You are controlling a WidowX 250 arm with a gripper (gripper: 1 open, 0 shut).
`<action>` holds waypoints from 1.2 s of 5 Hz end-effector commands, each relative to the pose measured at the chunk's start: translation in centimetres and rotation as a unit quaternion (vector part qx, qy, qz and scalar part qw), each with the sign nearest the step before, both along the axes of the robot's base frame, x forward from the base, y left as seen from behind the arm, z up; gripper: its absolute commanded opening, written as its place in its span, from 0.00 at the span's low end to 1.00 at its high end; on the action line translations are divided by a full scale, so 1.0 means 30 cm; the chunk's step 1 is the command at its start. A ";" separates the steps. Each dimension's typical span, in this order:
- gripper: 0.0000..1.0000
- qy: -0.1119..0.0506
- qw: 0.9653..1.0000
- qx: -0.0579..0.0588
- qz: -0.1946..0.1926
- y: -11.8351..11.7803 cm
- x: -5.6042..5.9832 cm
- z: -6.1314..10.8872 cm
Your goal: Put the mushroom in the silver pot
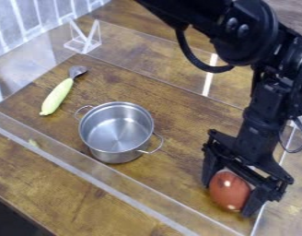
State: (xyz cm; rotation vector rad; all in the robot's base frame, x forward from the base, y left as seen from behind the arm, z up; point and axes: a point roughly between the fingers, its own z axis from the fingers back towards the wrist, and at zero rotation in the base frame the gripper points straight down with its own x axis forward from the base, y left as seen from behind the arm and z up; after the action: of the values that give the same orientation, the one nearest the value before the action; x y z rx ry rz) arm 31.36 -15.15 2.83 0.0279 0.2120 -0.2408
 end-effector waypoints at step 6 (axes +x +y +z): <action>0.00 -0.059 0.996 0.000 -0.071 0.067 -0.002 0.374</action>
State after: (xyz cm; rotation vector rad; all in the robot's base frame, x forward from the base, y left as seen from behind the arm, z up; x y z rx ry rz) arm 30.66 -13.40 10.54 0.0794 0.2000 -0.3845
